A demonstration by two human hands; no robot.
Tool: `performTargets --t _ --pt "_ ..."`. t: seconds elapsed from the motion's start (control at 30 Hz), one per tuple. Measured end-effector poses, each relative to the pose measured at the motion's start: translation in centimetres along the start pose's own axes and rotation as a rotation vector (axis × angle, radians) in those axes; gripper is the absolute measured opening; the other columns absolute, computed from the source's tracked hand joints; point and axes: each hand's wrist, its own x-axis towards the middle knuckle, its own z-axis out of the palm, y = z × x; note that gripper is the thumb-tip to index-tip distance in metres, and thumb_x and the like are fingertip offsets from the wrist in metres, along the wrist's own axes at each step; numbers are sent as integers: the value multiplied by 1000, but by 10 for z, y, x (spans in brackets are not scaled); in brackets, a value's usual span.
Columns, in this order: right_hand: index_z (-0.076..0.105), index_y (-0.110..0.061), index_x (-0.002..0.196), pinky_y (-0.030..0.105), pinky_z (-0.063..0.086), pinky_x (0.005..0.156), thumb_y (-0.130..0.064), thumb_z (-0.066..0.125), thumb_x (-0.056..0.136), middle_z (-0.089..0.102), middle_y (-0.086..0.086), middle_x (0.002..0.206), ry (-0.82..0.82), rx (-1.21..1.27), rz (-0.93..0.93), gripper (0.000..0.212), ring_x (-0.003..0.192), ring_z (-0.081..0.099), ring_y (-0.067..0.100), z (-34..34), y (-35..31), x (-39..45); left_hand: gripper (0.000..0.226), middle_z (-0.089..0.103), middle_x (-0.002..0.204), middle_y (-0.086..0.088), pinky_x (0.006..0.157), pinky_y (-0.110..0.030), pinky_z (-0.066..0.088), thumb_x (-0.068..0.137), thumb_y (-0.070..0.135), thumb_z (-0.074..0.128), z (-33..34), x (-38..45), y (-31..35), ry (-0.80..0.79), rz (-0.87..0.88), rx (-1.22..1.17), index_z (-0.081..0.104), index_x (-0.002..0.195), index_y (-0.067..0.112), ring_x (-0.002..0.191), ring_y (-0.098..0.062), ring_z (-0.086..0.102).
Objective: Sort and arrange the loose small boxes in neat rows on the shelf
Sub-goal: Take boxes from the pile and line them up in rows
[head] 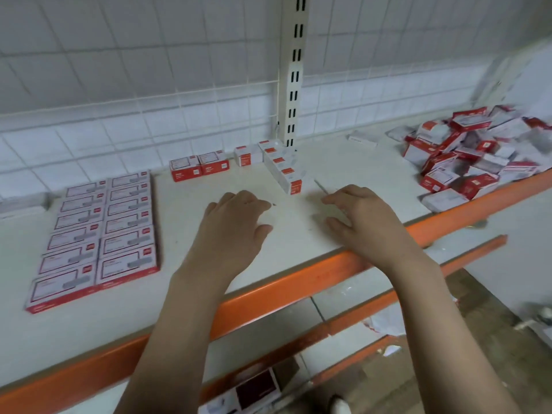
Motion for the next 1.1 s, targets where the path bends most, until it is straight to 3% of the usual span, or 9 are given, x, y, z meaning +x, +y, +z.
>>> performTargets --t 0.37,0.67,0.97,1.1 --pt "57 -13 124 33 39 93 -17 59 87 55 6 120 -33 34 13 38 113 49 25 -52 161 7 42 52 130 1 97 -38 39 92 35 51 58 76 134 -48 1 -20 49 132 22 116 -22 48" --pt "56 -14 125 32 39 91 -21 55 89 56 6 121 -24 59 4 36 116 47 25 -59 201 30 46 45 137 -1 101 -38 35 95 29 46 63 147 157 -77 29 62 38 140 22 122 -24 43" --pt "53 -15 128 33 39 94 -25 56 90 55 5 121 43 26 49 40 114 48 24 -85 233 52 62 24 150 -5 108 -38 28 90 5 41 92 276 167 -231 144 158 21 147 16 134 -25 27" --pt "52 -17 130 35 42 94 -27 56 90 57 3 116 66 20 85 42 112 49 23 -93 249 52 62 24 150 -8 108 -39 29 89 6 43 101 313 169 -295 139 289 20 146 13 136 -26 24"
